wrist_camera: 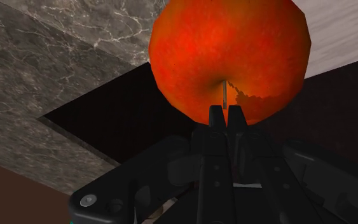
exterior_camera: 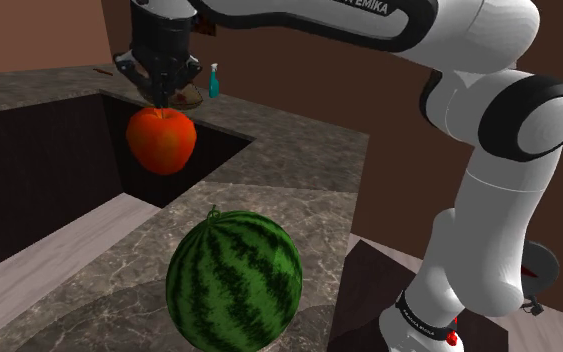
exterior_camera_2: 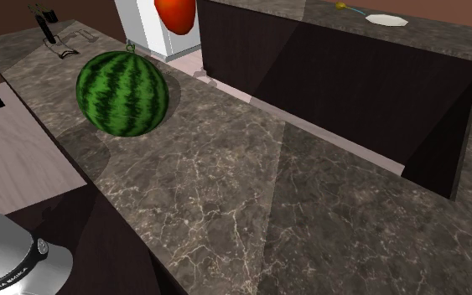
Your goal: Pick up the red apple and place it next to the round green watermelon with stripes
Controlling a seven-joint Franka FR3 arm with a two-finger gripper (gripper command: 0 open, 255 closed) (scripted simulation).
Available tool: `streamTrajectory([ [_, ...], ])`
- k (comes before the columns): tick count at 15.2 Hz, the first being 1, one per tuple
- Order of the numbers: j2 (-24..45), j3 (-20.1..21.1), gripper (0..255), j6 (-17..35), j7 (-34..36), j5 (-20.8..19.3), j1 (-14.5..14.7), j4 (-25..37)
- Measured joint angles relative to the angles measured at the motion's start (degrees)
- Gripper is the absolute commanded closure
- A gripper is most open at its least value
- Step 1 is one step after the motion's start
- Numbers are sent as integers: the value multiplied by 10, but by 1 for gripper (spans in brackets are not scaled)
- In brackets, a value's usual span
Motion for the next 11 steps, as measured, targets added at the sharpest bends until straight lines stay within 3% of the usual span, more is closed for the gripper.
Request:
streamTrajectory([
  [11, -30, -4, 255, 92, 24, 7, -14, -123],
])
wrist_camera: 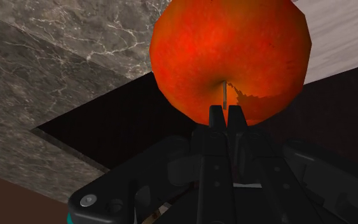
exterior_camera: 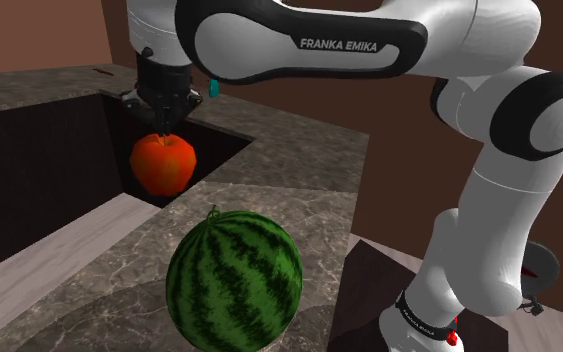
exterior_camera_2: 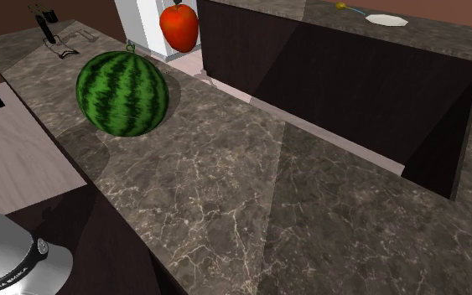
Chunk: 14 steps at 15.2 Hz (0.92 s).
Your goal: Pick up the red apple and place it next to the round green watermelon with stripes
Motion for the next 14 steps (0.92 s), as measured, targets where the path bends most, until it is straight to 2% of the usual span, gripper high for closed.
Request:
streamTrajectory([
  [14, -12, -5, 255, 105, 35, -10, -8, -121],
])
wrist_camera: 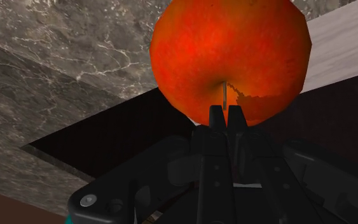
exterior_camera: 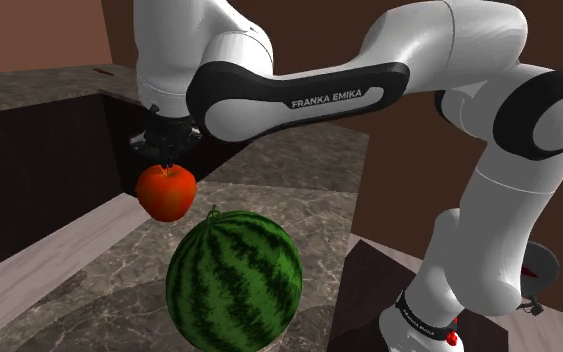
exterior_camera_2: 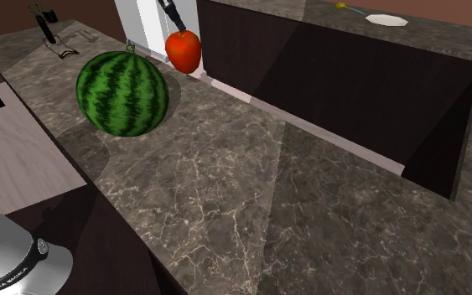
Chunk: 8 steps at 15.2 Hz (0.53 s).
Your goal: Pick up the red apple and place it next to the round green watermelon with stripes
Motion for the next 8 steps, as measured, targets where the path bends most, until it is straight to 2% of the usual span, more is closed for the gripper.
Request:
streamTrajectory([
  [8, 7, -3, 255, 54, 25, -15, -1, -51],
])
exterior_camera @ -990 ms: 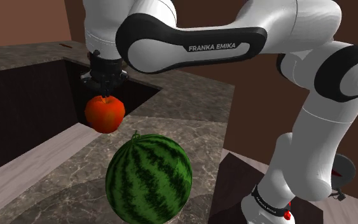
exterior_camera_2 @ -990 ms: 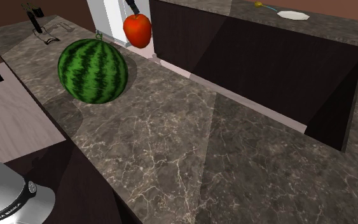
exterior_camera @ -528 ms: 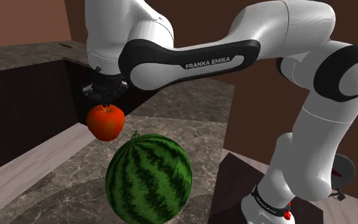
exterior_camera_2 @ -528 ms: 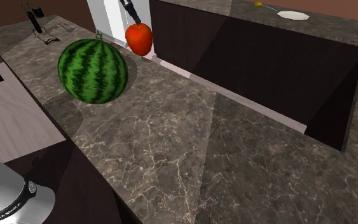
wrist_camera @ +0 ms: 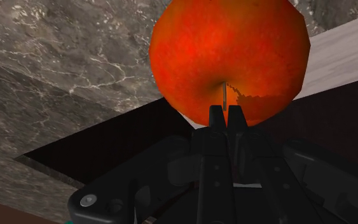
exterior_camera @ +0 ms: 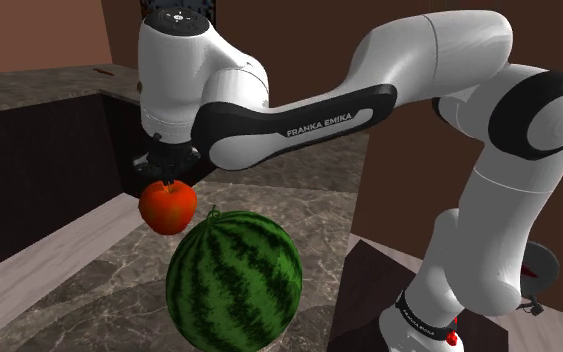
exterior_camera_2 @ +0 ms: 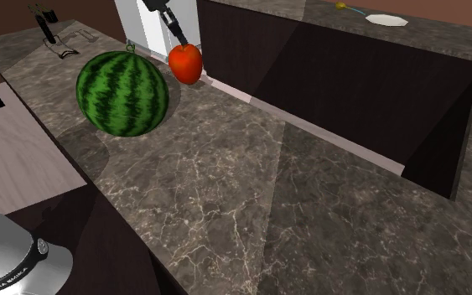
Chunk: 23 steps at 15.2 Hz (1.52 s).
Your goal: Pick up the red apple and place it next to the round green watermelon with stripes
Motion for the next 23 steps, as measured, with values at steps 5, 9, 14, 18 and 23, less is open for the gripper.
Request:
streamTrajectory([
  [5, 6, -2, 255, 33, 17, -12, 0, -29],
  [9, 17, -5, 255, 56, 31, -24, 0, -46],
  [14, 28, -8, 255, 85, 50, -39, 1, -68],
  [18, 41, -12, 255, 107, 66, -54, 3, -80],
  [23, 42, -13, 255, 112, 69, -56, 3, -84],
])
